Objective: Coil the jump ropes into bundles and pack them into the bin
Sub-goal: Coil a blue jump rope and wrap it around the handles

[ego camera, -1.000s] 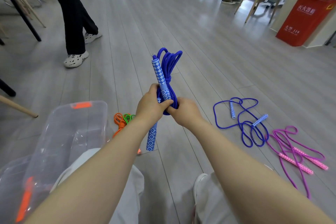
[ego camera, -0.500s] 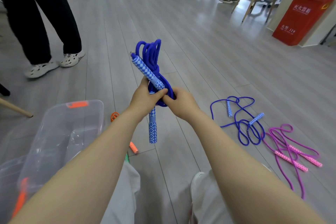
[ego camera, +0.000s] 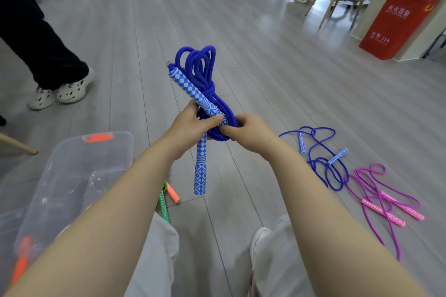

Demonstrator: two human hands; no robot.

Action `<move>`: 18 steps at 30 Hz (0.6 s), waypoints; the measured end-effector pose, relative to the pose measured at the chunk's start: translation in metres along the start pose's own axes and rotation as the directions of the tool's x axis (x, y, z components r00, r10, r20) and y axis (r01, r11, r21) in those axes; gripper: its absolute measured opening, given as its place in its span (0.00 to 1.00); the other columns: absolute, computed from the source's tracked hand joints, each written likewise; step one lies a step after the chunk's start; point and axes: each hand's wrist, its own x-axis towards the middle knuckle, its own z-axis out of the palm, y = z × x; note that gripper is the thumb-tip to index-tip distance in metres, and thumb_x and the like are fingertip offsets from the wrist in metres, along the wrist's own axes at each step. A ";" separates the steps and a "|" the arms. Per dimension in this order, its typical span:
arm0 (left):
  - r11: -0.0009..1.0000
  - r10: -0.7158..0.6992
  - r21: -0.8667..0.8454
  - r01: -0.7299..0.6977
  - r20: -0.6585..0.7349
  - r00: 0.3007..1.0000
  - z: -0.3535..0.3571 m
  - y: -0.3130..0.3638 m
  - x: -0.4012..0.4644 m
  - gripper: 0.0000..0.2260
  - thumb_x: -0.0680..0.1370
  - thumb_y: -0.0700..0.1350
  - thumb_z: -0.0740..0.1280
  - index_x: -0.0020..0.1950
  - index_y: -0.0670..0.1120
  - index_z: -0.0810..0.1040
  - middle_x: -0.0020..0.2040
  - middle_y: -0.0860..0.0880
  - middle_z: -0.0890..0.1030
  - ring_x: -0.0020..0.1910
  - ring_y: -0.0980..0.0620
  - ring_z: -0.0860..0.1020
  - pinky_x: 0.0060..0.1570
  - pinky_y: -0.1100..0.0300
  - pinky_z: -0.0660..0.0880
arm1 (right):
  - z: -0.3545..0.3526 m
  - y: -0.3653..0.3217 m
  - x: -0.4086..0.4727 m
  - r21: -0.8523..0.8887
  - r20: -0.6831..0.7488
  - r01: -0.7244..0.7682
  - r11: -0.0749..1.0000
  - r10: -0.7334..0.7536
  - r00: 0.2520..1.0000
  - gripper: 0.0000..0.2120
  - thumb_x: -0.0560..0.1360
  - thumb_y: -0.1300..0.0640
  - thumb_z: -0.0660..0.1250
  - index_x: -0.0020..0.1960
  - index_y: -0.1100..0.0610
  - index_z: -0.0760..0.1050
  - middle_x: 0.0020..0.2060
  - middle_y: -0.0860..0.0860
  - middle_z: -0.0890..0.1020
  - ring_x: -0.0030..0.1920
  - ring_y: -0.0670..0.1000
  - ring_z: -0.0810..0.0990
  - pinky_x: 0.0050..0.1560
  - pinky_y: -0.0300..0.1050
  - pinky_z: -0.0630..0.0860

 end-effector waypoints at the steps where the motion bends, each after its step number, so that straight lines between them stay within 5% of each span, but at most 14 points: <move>1: 0.999 0.013 0.039 -0.012 -0.037 0.999 0.002 0.001 -0.001 0.14 0.76 0.43 0.71 0.59 0.49 0.73 0.51 0.52 0.80 0.51 0.57 0.80 0.46 0.61 0.79 | 0.002 0.000 0.000 -0.008 -0.019 -0.007 1.000 0.006 1.000 0.15 0.73 0.47 0.69 0.48 0.60 0.78 0.36 0.52 0.79 0.35 0.49 0.75 0.36 0.46 0.73; 7: 0.974 0.085 0.225 -0.039 -0.198 0.977 0.013 -0.001 -0.001 0.16 0.72 0.43 0.73 0.55 0.51 0.71 0.42 0.60 0.78 0.40 0.71 0.77 0.37 0.76 0.70 | 0.015 -0.005 -0.001 -0.095 -0.082 -0.016 0.995 0.008 0.997 0.13 0.75 0.51 0.65 0.35 0.56 0.71 0.29 0.51 0.73 0.33 0.52 0.70 0.34 0.44 0.67; 10: 0.978 0.005 0.204 0.032 -0.177 0.984 0.013 -0.002 -0.001 0.15 0.71 0.41 0.73 0.54 0.50 0.73 0.43 0.57 0.80 0.42 0.66 0.79 0.37 0.72 0.72 | 0.014 -0.007 -0.003 -0.147 -0.010 0.000 0.989 -0.002 1.000 0.13 0.76 0.52 0.65 0.38 0.60 0.73 0.31 0.52 0.74 0.34 0.52 0.71 0.34 0.44 0.68; 14: 0.982 -0.177 -0.045 0.182 0.099 0.979 0.000 0.004 0.000 0.16 0.74 0.46 0.71 0.60 0.43 0.75 0.52 0.46 0.83 0.52 0.48 0.82 0.46 0.53 0.79 | -0.001 -0.004 -0.004 -0.032 0.076 -0.022 0.999 0.025 0.997 0.15 0.76 0.49 0.66 0.49 0.62 0.78 0.35 0.52 0.77 0.35 0.50 0.72 0.38 0.46 0.71; 18: 0.938 -0.155 -0.238 0.253 0.366 0.918 -0.009 0.015 -0.005 0.35 0.72 0.67 0.64 0.69 0.44 0.72 0.63 0.44 0.79 0.62 0.46 0.79 0.57 0.42 0.77 | -0.018 -0.003 -0.008 0.031 0.097 -0.062 0.998 0.058 0.994 0.12 0.76 0.51 0.64 0.52 0.59 0.79 0.33 0.50 0.75 0.34 0.50 0.70 0.35 0.43 0.70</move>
